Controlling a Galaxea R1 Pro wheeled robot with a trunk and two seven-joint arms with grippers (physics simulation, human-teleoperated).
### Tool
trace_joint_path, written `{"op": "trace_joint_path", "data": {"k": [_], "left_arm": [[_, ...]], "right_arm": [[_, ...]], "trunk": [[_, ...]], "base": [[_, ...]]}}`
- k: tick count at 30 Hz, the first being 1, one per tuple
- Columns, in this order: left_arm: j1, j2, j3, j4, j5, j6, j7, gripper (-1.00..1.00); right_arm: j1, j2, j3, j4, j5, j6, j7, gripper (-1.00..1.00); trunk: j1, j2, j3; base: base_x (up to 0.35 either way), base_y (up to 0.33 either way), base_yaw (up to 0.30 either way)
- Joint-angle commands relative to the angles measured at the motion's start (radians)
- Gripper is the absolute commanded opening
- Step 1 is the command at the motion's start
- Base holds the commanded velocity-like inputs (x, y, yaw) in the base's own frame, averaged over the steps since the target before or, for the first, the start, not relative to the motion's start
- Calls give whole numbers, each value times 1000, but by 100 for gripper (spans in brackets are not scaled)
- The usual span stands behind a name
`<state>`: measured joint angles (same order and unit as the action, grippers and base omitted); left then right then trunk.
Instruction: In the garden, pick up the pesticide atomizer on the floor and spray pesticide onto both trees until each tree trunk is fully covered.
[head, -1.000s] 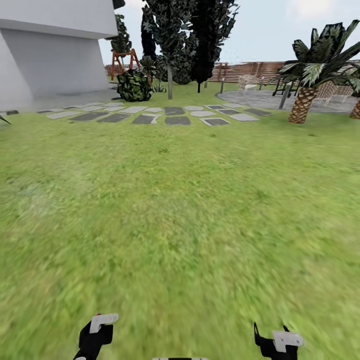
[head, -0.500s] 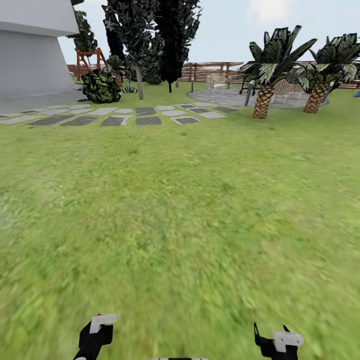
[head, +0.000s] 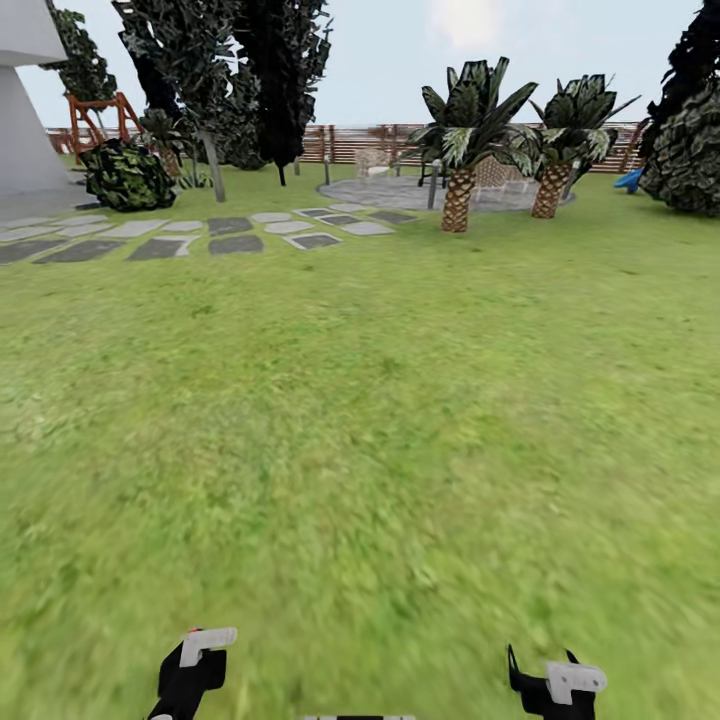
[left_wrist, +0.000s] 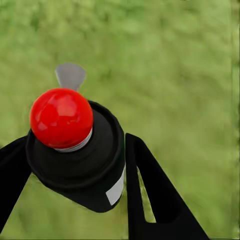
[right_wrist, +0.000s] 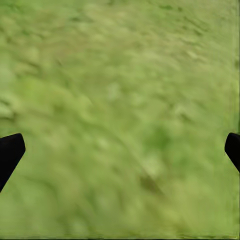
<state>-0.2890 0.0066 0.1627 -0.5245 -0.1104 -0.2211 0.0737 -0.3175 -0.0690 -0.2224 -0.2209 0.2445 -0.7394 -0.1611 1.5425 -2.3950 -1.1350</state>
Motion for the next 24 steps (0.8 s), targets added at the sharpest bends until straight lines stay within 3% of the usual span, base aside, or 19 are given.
{"op": "trace_joint_path", "data": {"k": [1,24], "left_arm": [[0,0,0,0,0,0,0,-100],[0,1,1,0,0,0,0,-100]], "right_arm": [[0,0,0,0,0,0,0,100],[0,0,0,0,1,1,0,100]], "trunk": [[0,0,0],[0,0,0]], "base": [[-84,-268,-300],[-32,-268,-300]]}}
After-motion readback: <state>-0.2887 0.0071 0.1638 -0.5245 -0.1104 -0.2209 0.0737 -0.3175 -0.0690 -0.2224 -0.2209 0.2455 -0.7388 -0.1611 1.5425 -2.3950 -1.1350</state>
